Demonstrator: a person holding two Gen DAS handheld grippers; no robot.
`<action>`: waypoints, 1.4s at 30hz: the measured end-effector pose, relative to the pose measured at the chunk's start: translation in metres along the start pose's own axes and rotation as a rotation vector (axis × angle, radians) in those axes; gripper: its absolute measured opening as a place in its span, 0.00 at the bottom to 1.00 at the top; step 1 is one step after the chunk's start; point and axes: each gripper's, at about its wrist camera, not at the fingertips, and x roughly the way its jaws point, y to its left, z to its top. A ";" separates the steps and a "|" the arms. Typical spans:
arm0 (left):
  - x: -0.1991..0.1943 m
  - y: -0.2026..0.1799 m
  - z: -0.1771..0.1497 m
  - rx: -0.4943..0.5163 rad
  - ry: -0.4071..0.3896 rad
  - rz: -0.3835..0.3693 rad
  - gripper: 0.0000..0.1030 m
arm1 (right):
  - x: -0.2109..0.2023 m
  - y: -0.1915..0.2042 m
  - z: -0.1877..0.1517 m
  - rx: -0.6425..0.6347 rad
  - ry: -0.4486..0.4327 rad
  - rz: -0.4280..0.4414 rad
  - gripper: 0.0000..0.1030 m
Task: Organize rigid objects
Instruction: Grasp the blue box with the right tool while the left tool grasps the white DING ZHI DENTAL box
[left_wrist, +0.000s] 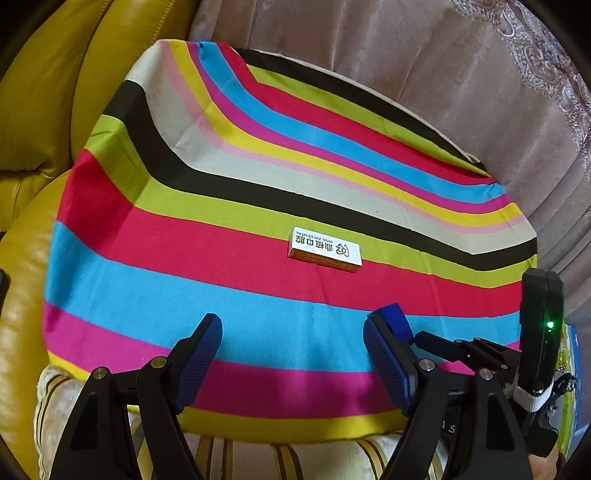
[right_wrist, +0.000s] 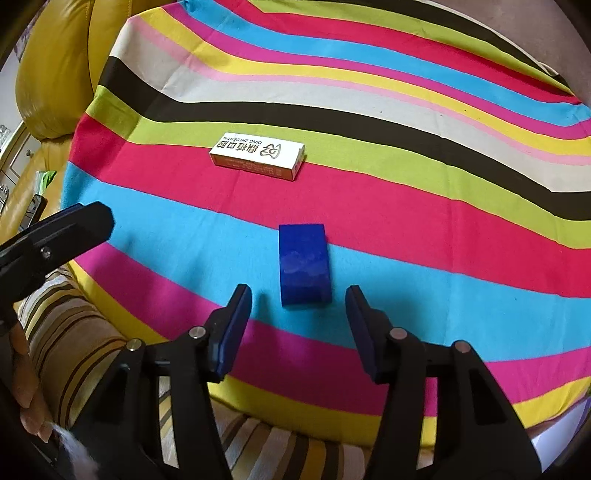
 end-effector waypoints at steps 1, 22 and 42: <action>0.004 0.000 0.001 0.000 0.007 0.001 0.78 | 0.003 0.000 0.002 0.002 0.006 0.001 0.50; 0.073 -0.047 0.035 0.090 0.059 0.035 0.78 | -0.007 -0.052 -0.001 0.180 -0.106 -0.113 0.30; 0.117 -0.054 0.048 0.148 0.089 0.118 0.80 | 0.007 -0.070 -0.002 0.228 -0.093 -0.160 0.30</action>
